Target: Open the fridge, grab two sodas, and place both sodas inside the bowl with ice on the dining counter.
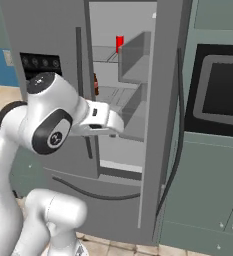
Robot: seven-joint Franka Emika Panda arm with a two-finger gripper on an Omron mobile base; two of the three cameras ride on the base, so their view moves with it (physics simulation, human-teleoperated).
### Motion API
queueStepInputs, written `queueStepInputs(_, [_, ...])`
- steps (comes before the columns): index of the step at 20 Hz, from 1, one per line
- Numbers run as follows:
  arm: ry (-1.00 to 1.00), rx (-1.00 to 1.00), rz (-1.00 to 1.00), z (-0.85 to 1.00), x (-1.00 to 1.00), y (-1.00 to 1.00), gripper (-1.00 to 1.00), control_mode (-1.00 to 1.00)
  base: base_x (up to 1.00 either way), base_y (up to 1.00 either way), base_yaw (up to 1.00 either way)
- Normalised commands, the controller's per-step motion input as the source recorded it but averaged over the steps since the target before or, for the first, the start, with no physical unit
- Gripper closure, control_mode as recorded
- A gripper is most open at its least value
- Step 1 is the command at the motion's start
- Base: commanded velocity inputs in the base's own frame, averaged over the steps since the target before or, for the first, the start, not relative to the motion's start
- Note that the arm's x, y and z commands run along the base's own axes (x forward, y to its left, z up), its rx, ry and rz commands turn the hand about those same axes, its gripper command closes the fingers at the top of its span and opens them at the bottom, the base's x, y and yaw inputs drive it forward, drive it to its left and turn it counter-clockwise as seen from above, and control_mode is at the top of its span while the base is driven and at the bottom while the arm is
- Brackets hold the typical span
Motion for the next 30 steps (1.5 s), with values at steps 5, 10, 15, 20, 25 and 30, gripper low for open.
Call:
queueStepInputs(5, [-0.06, 0.09, 0.04, -0.22, -0.49, 1.00, -1.00, -1.00, 0.00, 0.00, 0.00])
queueStepInputs(10, [-0.10, 0.16, 0.01, -0.07, -0.11, 1.00, -1.00, -1.00, 0.00, 0.00, 0.00])
queueStepInputs(15, [-0.18, 0.20, 0.04, 0.24, 0.21, 0.89, -1.00, -1.00, 0.00, 0.00, 0.00])
queueStepInputs(20, [-0.15, 0.21, 0.12, 0.45, 0.50, 0.33, -1.00, -1.00, 0.00, 0.00, 0.00])
queueStepInputs(25, [-0.03, 0.07, 0.09, 0.39, 0.61, 0.00, -1.00, -1.00, 0.00, 0.00, 0.00])
queueStepInputs(30, [0.01, -0.02, 0.00, 0.15, 0.63, 0.00, -1.00, -1.00, 0.00, 0.00, 0.00])
